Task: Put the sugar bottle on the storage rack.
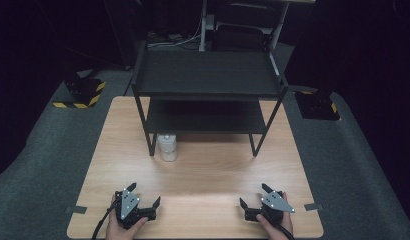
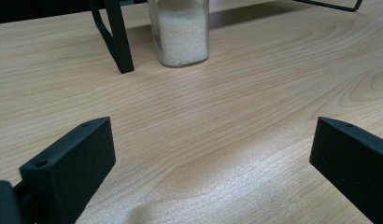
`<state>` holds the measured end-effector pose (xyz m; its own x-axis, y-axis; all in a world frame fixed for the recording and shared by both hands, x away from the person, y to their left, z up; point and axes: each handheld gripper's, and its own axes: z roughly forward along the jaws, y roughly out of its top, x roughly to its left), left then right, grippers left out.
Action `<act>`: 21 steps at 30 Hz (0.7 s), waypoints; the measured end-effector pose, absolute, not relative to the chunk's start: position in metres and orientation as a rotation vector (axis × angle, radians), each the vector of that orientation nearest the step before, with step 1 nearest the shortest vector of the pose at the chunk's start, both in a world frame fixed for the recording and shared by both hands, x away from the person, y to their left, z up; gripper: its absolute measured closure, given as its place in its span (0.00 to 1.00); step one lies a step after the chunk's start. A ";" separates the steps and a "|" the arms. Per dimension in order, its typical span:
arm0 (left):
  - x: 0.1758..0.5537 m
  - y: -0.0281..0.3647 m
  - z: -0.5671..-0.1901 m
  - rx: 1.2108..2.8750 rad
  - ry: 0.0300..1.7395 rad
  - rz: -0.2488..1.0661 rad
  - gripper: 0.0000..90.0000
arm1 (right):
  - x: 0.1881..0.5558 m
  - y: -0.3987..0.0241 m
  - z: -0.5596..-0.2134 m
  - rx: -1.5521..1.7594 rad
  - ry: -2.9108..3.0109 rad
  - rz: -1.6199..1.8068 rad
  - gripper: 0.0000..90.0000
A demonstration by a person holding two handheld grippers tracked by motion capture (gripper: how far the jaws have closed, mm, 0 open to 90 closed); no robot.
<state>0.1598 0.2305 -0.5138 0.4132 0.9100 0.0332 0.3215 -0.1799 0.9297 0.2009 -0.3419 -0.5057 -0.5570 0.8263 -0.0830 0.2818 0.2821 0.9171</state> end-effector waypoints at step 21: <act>0.157 0.222 -0.513 1.697 1.089 0.755 0.01 | 0.200 -0.344 -0.507 0.979 1.988 1.272 0.00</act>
